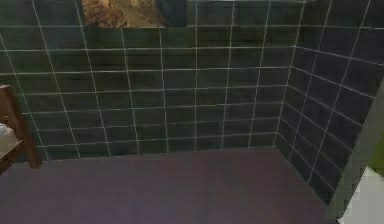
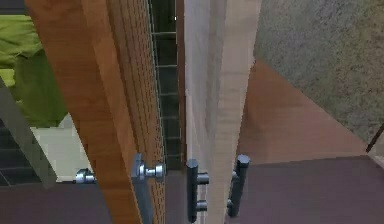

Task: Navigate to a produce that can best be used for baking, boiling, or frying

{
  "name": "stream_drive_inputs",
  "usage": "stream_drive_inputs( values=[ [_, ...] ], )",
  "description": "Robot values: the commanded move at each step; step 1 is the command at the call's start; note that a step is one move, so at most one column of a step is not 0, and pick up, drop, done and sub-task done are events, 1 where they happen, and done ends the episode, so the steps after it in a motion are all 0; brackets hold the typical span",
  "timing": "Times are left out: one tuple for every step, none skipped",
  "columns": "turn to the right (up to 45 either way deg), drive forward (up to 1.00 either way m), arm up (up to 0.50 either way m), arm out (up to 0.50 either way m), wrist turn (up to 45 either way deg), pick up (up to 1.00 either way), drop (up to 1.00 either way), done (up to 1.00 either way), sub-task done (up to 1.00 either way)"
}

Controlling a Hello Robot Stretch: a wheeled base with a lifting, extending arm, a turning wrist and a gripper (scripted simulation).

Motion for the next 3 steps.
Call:
stream_drive_inputs(
  values=[
    [0.0, 0.35, 0.0, 0.0, 0.0, 0.0, 0.0, 0.0, 0.0],
    [36.0, 0.0, 0.0, 0.0, 0.0, 0.0, 0.0, 0.0, 0.0],
    [0.0, 0.3, 0.0, 0.0, 0.0, 0.0, 0.0, 0.0, 0.0]
  ],
)
